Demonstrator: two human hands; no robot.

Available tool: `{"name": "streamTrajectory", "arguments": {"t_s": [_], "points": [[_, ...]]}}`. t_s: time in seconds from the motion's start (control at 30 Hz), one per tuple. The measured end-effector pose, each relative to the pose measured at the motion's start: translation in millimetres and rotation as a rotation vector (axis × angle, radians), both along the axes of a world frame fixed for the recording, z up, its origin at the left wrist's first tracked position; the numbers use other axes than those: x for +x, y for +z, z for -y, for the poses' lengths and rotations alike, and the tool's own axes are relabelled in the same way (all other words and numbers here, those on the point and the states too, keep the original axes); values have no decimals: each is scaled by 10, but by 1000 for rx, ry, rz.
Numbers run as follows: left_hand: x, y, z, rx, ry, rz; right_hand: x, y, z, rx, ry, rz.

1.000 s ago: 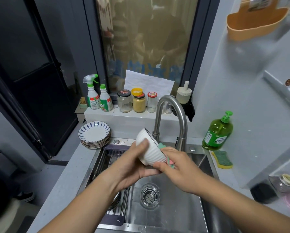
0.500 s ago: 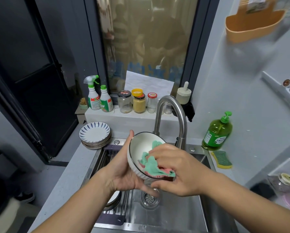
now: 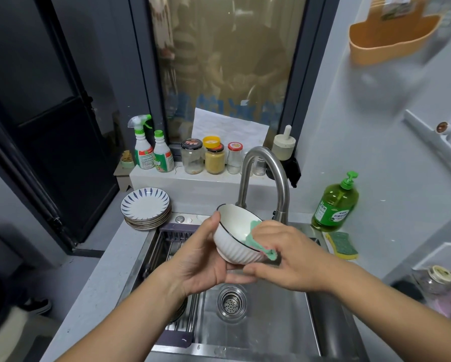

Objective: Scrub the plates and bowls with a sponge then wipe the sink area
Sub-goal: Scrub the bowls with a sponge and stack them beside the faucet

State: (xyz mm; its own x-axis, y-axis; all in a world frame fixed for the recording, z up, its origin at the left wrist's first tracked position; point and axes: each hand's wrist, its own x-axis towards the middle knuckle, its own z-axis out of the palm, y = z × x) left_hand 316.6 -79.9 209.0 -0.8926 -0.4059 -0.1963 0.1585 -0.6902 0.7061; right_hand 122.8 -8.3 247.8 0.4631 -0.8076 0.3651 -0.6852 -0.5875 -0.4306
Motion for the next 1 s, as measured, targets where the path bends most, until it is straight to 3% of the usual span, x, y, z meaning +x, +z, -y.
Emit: {"name": "streamTrajectory", "arguments": {"t_s": [0.1,0.17,0.3,0.43,0.5,0.6,0.7,0.77,0.83,1.0], "points": [[52,-73,47,39,-149,-35,-94,59,45,22,0,-73],[66,-117,95,59,-194,-9,-55,43,20,148,-82,16],[-23,-42,85,27,-118,115,46,27,-21,556,-122,596],[-75,-10,49,55,186,-15,-12,-32,22,669,-191,882],[-51,-18,60,64,228,-82,26,-13,15,757,-223,1021],[-30,-44,56,75,228,-135,150,60,32,748,-379,1273],[-33,-50,36,93,223,-130,187,57,105,561,-514,1543],[-35,-40,34,134,261,-65,180,68,111,328,-619,1454],[-49,-16,19,139,292,-2,175,70,62,114,-675,1173],[-138,118,-13,133,392,59,369,-125,-147,-211,-505,490]]}}
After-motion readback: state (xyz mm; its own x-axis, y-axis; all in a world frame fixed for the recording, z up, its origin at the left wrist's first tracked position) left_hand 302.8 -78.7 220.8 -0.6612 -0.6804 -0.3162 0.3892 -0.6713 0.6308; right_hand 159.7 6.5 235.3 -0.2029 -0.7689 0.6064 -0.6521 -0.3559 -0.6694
